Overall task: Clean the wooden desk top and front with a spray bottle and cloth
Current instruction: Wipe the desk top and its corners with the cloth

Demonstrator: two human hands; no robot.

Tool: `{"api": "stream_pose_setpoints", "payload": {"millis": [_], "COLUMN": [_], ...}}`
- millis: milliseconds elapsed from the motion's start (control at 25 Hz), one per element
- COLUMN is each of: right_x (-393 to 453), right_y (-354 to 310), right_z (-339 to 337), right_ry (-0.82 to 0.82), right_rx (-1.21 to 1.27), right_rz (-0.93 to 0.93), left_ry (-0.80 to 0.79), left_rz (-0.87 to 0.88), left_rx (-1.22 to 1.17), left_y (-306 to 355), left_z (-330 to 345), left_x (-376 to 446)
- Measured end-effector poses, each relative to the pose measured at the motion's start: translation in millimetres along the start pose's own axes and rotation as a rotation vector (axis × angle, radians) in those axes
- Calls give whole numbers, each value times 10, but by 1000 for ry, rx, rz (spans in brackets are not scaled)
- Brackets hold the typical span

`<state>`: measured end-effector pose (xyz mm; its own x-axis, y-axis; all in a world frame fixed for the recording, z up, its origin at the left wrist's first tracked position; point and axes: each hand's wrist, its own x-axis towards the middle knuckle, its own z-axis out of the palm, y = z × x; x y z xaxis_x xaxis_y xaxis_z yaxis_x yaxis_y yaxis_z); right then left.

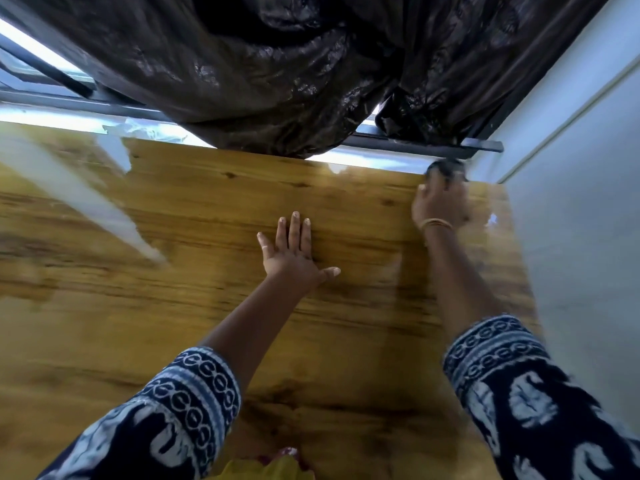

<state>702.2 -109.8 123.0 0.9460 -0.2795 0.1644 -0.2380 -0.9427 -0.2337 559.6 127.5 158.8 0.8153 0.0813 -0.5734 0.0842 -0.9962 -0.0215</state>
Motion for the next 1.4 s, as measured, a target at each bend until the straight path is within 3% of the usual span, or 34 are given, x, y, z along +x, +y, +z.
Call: {"api": "stream_pose_setpoints", "payload": {"millis": [200, 280, 320, 400, 520, 600, 760, 920, 1000, 1080, 1280, 1320, 1400], "right_x": [-730, -681, -549, -164, 233, 171, -300, -356, -406, -631, -1425, -1323, -1005], "right_y": [-520, -250, -58, 424, 954, 942, 701, 580, 396, 66, -563, -440, -19], "right_z": [107, -11, -63, -116, -292, -296, -155, -217, -196, -124, -33, -97, -141], "right_ry": [-177, -216, -181, -108, -136, -153, -20, -35, -10, -4, -182, -188, -86], "right_rx": [32, 16, 11, -3, -12, -15, -1, -11, -38, -29, 24, 21, -2], "right_rz": [-717, -842, -775, -442, -34, 75, 314, 399, 284, 36, -809, -870, -666], "left_ry": [-86, -100, -104, -105, -92, -90, -75, -63, -29, 56, 252, 280, 313], "left_rz": [-99, -106, -101, -92, -86, -79, -68, -77, -70, -35, 129, 145, 152], "left_rx": [-13, -29, -32, -39, -47, -49, -59, -48, -45, -49, 7, 14, -10], "left_y": [119, 123, 113, 104, 93, 89, 68, 84, 88, 51, -180, -237, -339], "left_z": [-109, -118, -122, -118, -111, -111, -90, -89, -60, 31, 224, 250, 312], "left_x": [13, 15, 21, 21, 14, 13, 26, 17, 12, -1, -57, -92, -210]}}
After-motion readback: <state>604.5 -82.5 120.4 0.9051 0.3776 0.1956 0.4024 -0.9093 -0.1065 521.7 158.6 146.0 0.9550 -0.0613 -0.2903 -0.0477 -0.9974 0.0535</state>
